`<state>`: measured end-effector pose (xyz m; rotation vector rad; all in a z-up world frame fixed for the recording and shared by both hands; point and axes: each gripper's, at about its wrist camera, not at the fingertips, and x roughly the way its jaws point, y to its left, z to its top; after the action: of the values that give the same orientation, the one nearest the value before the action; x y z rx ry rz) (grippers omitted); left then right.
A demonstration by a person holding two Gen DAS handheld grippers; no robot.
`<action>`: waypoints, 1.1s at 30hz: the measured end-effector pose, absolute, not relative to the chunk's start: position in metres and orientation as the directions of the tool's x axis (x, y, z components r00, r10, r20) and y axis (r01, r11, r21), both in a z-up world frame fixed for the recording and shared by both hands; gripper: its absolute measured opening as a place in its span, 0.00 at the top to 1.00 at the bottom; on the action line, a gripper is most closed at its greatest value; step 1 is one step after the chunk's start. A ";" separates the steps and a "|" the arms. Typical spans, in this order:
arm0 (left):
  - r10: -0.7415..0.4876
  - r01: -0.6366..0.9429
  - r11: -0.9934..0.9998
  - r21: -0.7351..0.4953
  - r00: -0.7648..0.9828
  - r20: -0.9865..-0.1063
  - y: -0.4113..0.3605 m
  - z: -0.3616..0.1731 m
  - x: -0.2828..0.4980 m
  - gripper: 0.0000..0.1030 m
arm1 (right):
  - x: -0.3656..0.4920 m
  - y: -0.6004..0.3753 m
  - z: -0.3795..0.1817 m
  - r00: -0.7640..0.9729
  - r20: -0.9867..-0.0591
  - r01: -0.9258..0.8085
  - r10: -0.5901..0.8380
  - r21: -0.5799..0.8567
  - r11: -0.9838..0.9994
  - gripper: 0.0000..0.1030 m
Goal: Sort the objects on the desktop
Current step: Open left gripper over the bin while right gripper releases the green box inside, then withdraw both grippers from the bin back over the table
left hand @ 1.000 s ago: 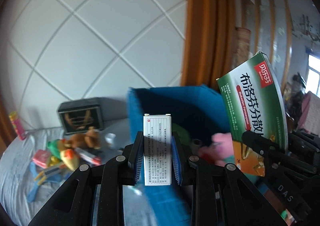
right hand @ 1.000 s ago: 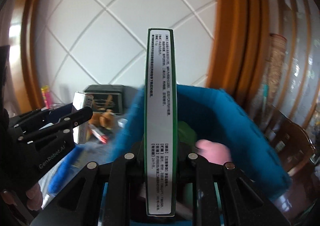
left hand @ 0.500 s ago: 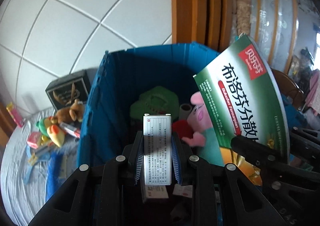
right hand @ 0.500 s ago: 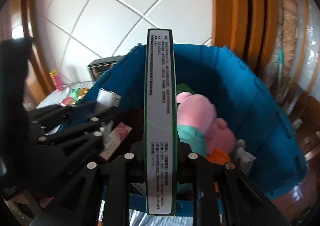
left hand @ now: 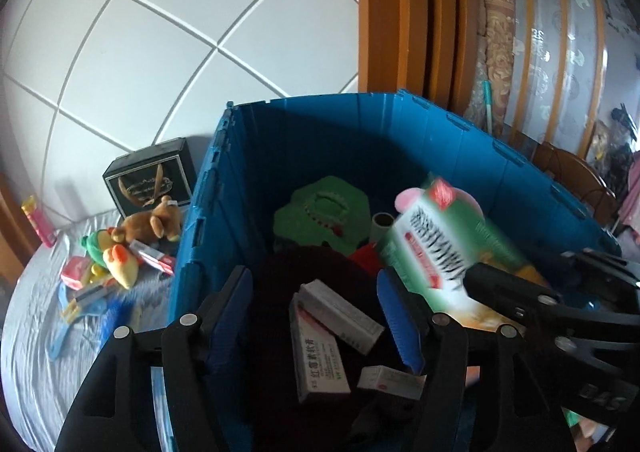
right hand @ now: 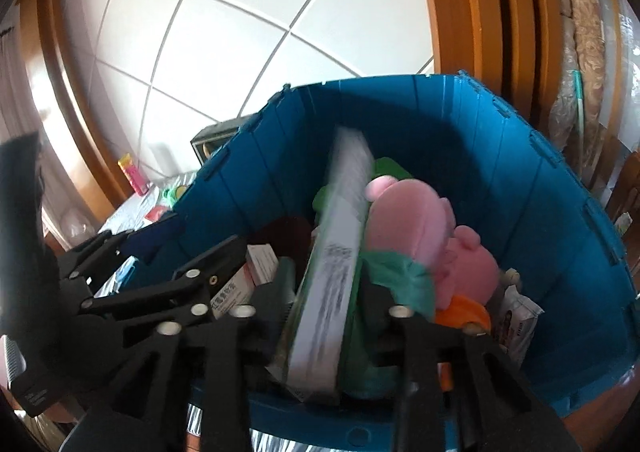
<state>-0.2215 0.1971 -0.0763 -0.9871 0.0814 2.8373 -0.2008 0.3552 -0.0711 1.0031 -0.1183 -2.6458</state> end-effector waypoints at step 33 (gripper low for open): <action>0.120 -0.133 -0.991 -0.013 -0.840 -0.529 0.167 -0.042 -0.140 0.06 | -0.115 0.363 -0.038 -0.848 -0.530 0.024 0.012 -0.060 -0.998 0.00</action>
<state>-0.1403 0.1668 -0.0424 -0.8287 0.0360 2.8935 -0.1152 0.3634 -0.0378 0.8655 0.1008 -3.0121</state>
